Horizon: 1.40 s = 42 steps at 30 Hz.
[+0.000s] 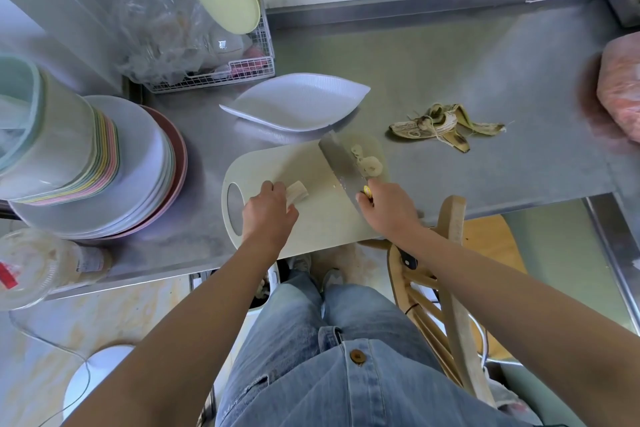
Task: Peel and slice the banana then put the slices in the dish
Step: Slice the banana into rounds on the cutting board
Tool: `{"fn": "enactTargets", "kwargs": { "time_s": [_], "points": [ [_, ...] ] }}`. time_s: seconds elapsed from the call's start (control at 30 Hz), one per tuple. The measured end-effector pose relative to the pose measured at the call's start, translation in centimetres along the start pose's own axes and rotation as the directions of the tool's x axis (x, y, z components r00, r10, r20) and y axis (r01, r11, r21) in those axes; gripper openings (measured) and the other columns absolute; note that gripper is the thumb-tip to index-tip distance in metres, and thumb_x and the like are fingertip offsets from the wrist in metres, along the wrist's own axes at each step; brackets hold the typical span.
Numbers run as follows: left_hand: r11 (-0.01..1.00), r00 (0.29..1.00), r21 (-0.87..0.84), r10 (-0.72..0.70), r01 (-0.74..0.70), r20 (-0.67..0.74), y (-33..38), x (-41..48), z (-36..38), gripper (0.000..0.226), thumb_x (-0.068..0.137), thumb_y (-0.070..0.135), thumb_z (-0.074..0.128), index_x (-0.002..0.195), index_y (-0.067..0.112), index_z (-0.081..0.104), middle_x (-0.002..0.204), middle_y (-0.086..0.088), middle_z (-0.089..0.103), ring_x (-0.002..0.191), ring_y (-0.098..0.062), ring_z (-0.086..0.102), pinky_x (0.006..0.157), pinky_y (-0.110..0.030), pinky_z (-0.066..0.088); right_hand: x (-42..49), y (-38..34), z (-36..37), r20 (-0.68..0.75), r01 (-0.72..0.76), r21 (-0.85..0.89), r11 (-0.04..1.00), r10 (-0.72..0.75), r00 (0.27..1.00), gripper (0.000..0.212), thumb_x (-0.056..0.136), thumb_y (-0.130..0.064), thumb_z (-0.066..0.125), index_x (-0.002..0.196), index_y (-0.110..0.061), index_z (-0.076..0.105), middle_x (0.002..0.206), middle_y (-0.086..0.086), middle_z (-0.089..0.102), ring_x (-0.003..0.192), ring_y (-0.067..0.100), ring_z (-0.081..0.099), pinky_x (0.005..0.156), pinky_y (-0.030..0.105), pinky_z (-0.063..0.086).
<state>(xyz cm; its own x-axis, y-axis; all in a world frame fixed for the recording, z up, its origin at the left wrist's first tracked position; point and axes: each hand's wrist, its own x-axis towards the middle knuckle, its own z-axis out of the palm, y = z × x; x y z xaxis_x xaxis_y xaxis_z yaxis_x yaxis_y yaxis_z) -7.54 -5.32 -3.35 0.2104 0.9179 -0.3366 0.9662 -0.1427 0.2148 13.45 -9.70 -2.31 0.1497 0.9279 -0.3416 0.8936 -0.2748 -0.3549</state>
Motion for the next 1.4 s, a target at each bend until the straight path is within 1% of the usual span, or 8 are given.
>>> {"fn": "enactTargets", "kwargs": {
  "time_s": [0.17, 0.33, 0.47, 0.67, 0.77, 0.97, 1.27, 1.4],
  "points": [
    [0.999, 0.999, 0.018, 0.034, -0.033, -0.042, 0.6, 0.2, -0.2, 0.031, 0.093, 0.029, 0.05, 0.116, 0.009, 0.053, 0.111, -0.01, 0.053, 0.091, -0.029, 0.056, 0.065, -0.033, 0.039, 0.1, 0.6, -0.9, -0.066, -0.121, 0.037, 0.992, 0.123, 0.99, 0.023, 0.098, -0.028, 0.043, 0.082, -0.013, 0.042, 0.069, 0.0, 0.044, 0.069, 0.019, 0.046, 0.06, 0.03, 0.032],
    [0.995, 0.991, 0.023, 0.102, -0.1, -0.087, 1.8, 1.3, -0.2, 0.032, 0.094, 0.028, 0.05, 0.12, 0.011, 0.054, 0.114, -0.008, 0.055, 0.103, -0.026, 0.051, 0.077, -0.034, 0.046, 0.2, 0.7, -1.5, -0.065, -0.069, 0.12, 0.99, 0.077, 0.995, 0.034, 0.096, -0.027, 0.046, 0.066, -0.018, 0.034, 0.06, -0.004, 0.038, 0.059, 0.016, 0.042, 0.051, 0.027, 0.026],
    [0.986, 0.985, -0.009, 0.164, -0.164, -0.046, 3.6, 2.3, -0.3, 0.032, 0.095, 0.03, 0.049, 0.122, 0.011, 0.053, 0.113, -0.009, 0.054, 0.095, -0.028, 0.057, 0.076, -0.035, 0.046, 0.1, 0.3, -1.0, -0.03, -0.036, 0.099, 0.994, 0.039, 0.999, 0.026, 0.097, -0.029, 0.045, 0.077, -0.012, 0.042, 0.065, 0.0, 0.044, 0.065, 0.021, 0.049, 0.059, 0.03, 0.032],
    [0.99, 0.991, 0.016, 0.137, -0.137, 0.009, 2.7, 1.9, 0.0, 0.032, 0.097, 0.028, 0.046, 0.122, 0.008, 0.051, 0.113, -0.01, 0.051, 0.081, -0.031, 0.061, 0.068, -0.032, 0.043, 0.2, 0.0, -0.1, 0.012, -0.008, 0.046, 0.999, 0.008, 1.0, 0.023, 0.097, -0.029, 0.043, 0.088, -0.009, 0.049, 0.069, 0.002, 0.047, 0.069, 0.023, 0.052, 0.059, 0.032, 0.034],
    [0.991, 0.991, 0.001, 0.131, -0.131, 0.006, 1.9, 1.5, 0.0, 0.031, 0.097, 0.027, 0.048, 0.121, 0.009, 0.052, 0.113, -0.009, 0.051, 0.084, -0.03, 0.06, 0.069, -0.032, 0.045, 0.4, -0.3, 0.2, 0.03, -0.007, 0.049, 0.999, 0.006, 1.0, 0.025, 0.097, -0.03, 0.043, 0.08, -0.012, 0.044, 0.063, -0.002, 0.042, 0.066, 0.022, 0.05, 0.058, 0.032, 0.034],
    [0.986, 0.985, 0.025, 0.167, -0.166, -0.037, 1.9, 1.3, -0.1, 0.031, 0.096, 0.032, 0.05, 0.122, 0.016, 0.055, 0.115, -0.004, 0.054, 0.109, -0.022, 0.047, 0.076, -0.035, 0.049, 0.7, -1.8, -1.0, -0.016, 0.089, 0.04, 0.995, -0.089, 0.996, 0.027, 0.096, -0.03, 0.044, 0.076, -0.013, 0.04, 0.059, -0.005, 0.038, 0.061, 0.021, 0.046, 0.057, 0.031, 0.032],
    [0.982, 0.989, -0.12, 0.144, -0.147, -0.026, 2.7, 1.6, 0.1, 0.038, 0.092, 0.035, 0.056, 0.124, 0.015, 0.052, 0.117, -0.006, 0.052, 0.106, -0.025, 0.052, 0.078, -0.037, 0.047, 0.3, -2.2, -2.0, -0.086, 0.076, -0.023, 0.997, -0.078, 0.993, 0.025, 0.096, -0.029, 0.044, 0.078, -0.014, 0.038, 0.06, -0.003, 0.037, 0.062, 0.022, 0.045, 0.053, 0.029, 0.026],
    [0.98, 0.99, -0.145, 0.131, -0.138, -0.052, 2.0, 1.1, 0.0, 0.032, 0.093, 0.035, 0.056, 0.12, 0.018, 0.057, 0.111, -0.003, 0.056, 0.096, -0.025, 0.057, 0.071, -0.034, 0.044, 0.2, -2.6, -1.9, -0.081, 0.078, -0.066, 0.995, -0.083, 0.993, 0.022, 0.097, -0.03, 0.044, 0.088, -0.01, 0.05, 0.073, 0.005, 0.052, 0.068, 0.021, 0.048, 0.059, 0.03, 0.032]
  ]
}}
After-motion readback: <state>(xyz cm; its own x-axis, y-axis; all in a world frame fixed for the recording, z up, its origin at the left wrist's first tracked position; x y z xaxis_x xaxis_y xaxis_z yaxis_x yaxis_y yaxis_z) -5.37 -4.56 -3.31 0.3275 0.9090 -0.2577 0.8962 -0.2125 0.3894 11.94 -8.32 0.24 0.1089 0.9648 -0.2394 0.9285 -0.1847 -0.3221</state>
